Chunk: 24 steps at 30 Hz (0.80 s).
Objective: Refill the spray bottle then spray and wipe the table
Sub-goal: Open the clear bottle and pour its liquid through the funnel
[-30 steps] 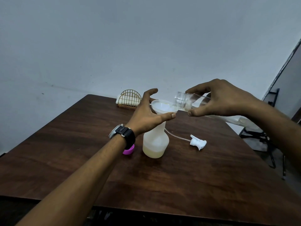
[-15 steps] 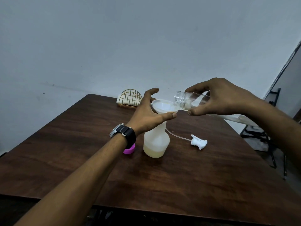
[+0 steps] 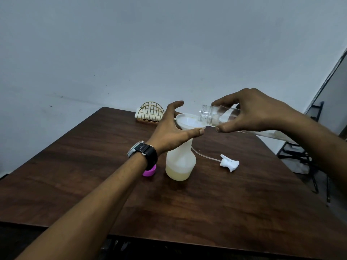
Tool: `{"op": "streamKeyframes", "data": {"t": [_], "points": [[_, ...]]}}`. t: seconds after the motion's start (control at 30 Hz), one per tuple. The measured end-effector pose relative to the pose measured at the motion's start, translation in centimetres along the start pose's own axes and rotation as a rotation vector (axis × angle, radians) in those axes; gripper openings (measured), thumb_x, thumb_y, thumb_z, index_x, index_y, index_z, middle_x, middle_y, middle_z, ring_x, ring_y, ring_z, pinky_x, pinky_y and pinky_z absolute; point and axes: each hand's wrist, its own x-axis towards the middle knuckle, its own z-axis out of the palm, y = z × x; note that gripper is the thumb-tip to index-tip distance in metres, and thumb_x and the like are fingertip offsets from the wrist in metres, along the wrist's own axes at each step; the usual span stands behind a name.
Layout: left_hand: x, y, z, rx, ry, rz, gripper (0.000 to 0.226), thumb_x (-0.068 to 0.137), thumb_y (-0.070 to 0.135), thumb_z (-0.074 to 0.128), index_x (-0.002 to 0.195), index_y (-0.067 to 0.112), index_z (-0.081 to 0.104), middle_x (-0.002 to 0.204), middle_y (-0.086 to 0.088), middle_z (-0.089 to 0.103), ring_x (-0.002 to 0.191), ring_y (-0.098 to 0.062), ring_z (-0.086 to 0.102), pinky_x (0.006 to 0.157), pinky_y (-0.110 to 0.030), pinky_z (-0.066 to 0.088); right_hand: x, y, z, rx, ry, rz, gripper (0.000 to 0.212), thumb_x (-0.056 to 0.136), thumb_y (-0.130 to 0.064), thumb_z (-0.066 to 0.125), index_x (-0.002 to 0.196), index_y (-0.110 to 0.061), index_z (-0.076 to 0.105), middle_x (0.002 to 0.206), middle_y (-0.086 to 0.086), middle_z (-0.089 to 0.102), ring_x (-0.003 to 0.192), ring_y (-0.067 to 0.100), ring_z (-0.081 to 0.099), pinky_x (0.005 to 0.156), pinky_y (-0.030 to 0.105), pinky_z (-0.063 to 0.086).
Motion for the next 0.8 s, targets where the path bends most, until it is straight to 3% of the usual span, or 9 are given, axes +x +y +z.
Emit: {"op": "streamKeyframes", "data": {"t": [0.37, 0.5, 0.8], "points": [[-0.02, 0.05, -0.02, 0.005, -0.002, -0.005, 0.105, 0.065, 0.047, 0.092, 0.151, 0.036, 0.032, 0.117, 0.018, 0.051, 0.111, -0.009, 0.063, 0.1, -0.035, 0.055, 0.3, -0.2, 0.1, -0.033, 0.008, -0.024, 0.066, 0.064, -0.054, 0.085, 0.128, -0.045, 0.069, 0.107, -0.03, 0.068, 0.093, -0.013, 0.059, 0.081, 0.032, 0.054], [-0.06, 0.05, 0.0, 0.012, 0.001, -0.005, 0.104, 0.066, 0.046, 0.092, 0.151, 0.036, 0.032, 0.116, 0.019, 0.05, 0.11, -0.005, 0.061, 0.1, -0.035, 0.055, 0.21, -0.34, 0.2, -0.049, 0.004, -0.019, 0.065, 0.065, -0.052, 0.086, 0.127, -0.044, 0.07, 0.103, -0.031, 0.067, 0.093, -0.01, 0.06, 0.084, 0.037, 0.058], [-0.21, 0.2, -0.05, 0.014, -0.002, -0.015, 0.107, 0.063, 0.051, 0.091, 0.151, 0.038, 0.031, 0.118, 0.018, 0.05, 0.111, -0.016, 0.065, 0.098, -0.04, 0.057, -0.05, -0.65, 0.08, -0.084, 0.006, -0.025, 0.06, 0.064, -0.05, 0.085, 0.122, -0.045, 0.071, 0.096, -0.037, 0.065, 0.085, -0.008, 0.061, 0.077, 0.038, 0.059]]}}
